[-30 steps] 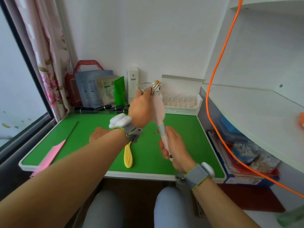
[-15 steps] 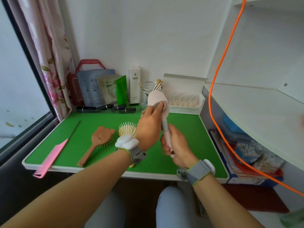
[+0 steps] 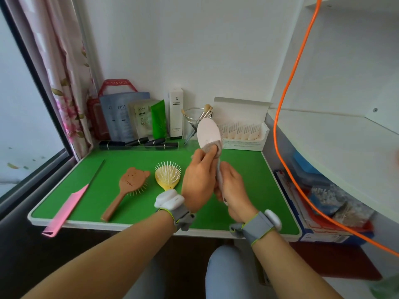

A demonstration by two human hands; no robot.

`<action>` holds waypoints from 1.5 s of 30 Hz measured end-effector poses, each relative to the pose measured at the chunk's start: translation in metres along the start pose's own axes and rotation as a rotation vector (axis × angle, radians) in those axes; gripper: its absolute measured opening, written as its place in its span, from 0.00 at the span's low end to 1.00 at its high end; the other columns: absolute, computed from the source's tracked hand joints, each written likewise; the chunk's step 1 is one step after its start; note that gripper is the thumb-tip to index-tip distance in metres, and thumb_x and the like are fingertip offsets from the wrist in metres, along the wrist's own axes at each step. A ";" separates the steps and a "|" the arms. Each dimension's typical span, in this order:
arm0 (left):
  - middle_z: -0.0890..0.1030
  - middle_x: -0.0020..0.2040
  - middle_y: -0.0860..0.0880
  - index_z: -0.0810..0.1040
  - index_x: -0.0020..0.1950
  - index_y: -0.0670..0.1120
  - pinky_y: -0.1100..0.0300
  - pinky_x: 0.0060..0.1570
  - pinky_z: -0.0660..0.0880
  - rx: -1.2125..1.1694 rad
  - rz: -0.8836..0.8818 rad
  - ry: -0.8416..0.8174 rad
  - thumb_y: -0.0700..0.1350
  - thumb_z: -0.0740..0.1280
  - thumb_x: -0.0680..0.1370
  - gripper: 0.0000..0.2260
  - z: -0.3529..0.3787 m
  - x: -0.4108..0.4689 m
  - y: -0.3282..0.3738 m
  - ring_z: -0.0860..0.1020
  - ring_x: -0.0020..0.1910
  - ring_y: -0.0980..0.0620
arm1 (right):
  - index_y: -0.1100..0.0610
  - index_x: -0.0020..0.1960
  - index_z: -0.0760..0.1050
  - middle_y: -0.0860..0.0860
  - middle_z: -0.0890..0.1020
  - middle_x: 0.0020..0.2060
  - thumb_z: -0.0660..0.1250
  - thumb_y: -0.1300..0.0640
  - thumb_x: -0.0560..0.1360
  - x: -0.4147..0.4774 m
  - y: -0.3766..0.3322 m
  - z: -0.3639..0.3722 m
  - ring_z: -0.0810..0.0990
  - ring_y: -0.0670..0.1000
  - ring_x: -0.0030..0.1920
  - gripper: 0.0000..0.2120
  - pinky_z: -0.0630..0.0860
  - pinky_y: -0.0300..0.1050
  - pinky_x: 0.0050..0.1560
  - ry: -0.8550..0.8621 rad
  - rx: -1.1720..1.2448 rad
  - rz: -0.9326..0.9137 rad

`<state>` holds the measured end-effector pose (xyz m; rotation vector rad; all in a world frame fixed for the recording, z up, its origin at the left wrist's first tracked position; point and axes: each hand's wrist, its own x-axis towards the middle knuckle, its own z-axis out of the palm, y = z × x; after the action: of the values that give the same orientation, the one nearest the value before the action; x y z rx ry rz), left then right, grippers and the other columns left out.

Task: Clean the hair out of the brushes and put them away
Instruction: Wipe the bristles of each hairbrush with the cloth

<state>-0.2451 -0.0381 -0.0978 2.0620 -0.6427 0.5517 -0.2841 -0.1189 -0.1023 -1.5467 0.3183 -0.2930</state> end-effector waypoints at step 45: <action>0.73 0.45 0.47 0.77 0.52 0.43 0.63 0.42 0.66 -0.276 -0.234 0.301 0.38 0.63 0.78 0.05 -0.019 0.037 0.010 0.70 0.40 0.53 | 0.44 0.45 0.71 0.44 0.69 0.21 0.59 0.36 0.76 0.005 0.017 0.012 0.61 0.45 0.21 0.13 0.56 0.40 0.22 0.122 -0.198 -0.302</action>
<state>-0.2256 -0.0359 -0.0599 1.7210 -0.2779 0.5858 -0.2750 -0.1102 -0.1191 -1.7770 0.2128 -0.6091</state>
